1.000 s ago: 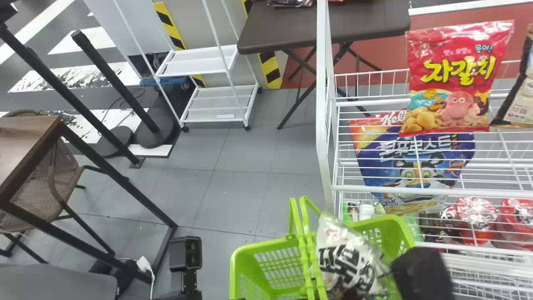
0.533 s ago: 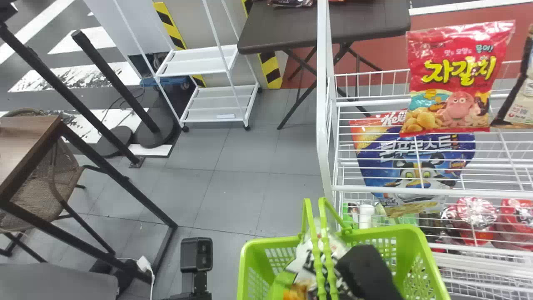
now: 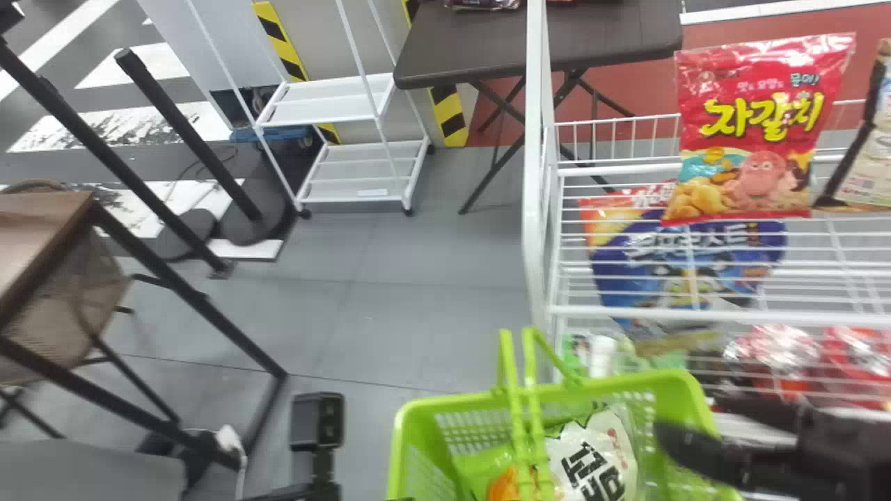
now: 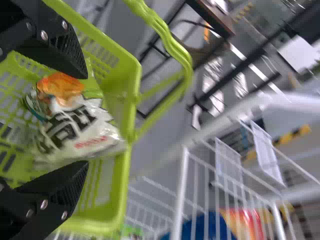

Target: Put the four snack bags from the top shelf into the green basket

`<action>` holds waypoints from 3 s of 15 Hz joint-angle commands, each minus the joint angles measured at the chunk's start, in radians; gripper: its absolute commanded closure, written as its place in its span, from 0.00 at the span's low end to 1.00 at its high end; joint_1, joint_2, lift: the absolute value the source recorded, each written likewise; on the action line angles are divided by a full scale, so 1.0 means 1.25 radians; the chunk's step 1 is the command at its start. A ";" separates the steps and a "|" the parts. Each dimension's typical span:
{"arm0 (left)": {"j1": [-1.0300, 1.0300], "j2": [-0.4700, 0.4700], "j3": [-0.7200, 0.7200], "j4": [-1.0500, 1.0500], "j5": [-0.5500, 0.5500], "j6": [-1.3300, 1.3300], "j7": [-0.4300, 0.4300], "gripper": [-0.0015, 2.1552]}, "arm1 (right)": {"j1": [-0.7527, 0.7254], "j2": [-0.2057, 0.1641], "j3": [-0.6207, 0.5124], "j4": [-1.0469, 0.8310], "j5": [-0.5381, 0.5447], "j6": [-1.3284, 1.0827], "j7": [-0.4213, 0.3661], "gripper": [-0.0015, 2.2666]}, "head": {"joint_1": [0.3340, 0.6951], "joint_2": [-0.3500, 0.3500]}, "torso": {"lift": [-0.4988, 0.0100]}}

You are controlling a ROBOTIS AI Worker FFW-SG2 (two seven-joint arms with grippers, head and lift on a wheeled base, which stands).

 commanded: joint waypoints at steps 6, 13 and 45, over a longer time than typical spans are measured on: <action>-0.010 0.000 -0.005 0.000 0.001 0.000 -0.009 1.00 | -0.193 0.057 -0.068 0.207 0.198 -0.342 -0.070 0.03 | 1.00 0.32 | 0.97; -0.020 0.001 -0.020 0.029 -0.001 0.000 -0.009 1.00 | -0.415 0.065 0.056 0.575 0.271 -0.531 -0.130 0.07 | 1.00 0.31 | 0.97; -0.039 0.001 -0.005 0.073 0.007 -0.007 -0.009 1.00 | 0.129 -0.052 0.135 -0.074 0.044 -0.183 -0.153 0.99 | 1.00 0.68 | 0.97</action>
